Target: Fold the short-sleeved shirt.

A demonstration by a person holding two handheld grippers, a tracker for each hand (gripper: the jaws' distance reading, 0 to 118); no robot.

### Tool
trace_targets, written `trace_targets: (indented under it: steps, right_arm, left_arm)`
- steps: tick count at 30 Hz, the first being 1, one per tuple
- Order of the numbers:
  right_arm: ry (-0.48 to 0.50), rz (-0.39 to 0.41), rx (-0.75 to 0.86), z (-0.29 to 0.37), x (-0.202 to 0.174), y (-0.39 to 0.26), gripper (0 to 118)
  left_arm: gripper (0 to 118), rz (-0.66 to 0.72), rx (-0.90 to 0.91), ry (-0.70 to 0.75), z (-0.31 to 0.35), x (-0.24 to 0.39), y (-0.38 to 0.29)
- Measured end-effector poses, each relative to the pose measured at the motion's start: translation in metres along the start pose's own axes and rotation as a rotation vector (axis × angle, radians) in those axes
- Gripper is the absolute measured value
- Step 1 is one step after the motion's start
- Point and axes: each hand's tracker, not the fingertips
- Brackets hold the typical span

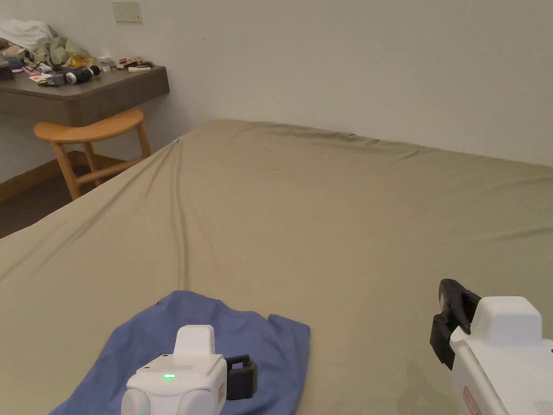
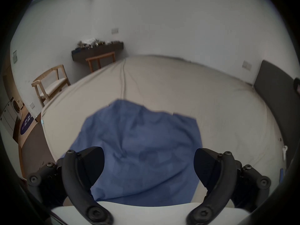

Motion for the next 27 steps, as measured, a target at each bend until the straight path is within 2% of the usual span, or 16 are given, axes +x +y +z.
trace_targets:
  steps: [7, 9, 10, 11, 13, 14, 15, 17, 18, 19, 22, 23, 27]
  right_arm:
    - [0.003, 0.000, -0.053, -0.020, -0.002, -0.018, 1]
    - [0.007, 0.004, -0.063, -0.023, -0.002, -0.021, 1]
    - [0.009, 0.004, -0.067, -0.024, -0.002, -0.023, 1]
    - [0.008, 0.004, -0.071, -0.024, -0.002, -0.024, 1]
    - [0.004, 0.006, -0.076, -0.026, -0.001, -0.025, 1]
    - [0.003, 0.006, -0.077, -0.026, 0.000, -0.025, 1]
    - [0.001, 0.006, -0.078, -0.027, 0.000, -0.025, 1]
    - [-0.004, 0.003, -0.079, -0.027, 0.001, -0.025, 1]
    - [-0.006, 0.002, -0.078, -0.026, 0.001, -0.025, 1]
    - [-0.007, 0.000, -0.076, -0.026, 0.002, -0.024, 1]
    - [-0.007, -0.007, -0.076, -0.023, 0.004, -0.024, 1]
    - [-0.006, -0.008, -0.077, -0.022, 0.005, -0.024, 1]
    - [-0.013, -0.011, -0.075, -0.015, 0.007, -0.025, 1]
  left_arm:
    - [112, 0.006, -0.274, -0.005, -0.062, 0.011, -0.028]
    - [108, -0.002, -0.337, 0.012, -0.078, 0.013, -0.038]
    - [105, -0.012, -0.356, 0.019, -0.083, 0.013, -0.043]
    - [106, -0.012, -0.345, 0.015, -0.086, 0.013, -0.046]
    - [104, 0.067, -0.319, -0.009, -0.076, 0.007, -0.045]
    - [101, 0.064, -0.340, -0.012, -0.076, 0.006, -0.042]
    - [96, 0.066, -0.339, -0.007, -0.076, 0.007, -0.041]
    - [73, 0.087, -0.334, 0.007, -0.078, 0.001, -0.038]
    - [55, 0.094, -0.315, 0.016, -0.075, 0.001, -0.037]
    - [29, 0.090, -0.287, 0.026, -0.072, 0.001, -0.035]
    - [12, 0.051, -0.250, 0.063, -0.057, 0.006, -0.032]
    - [9, 0.038, -0.247, 0.099, -0.056, 0.006, -0.033]
    - [8, 0.108, -0.142, 0.058, -0.038, 0.000, -0.037]
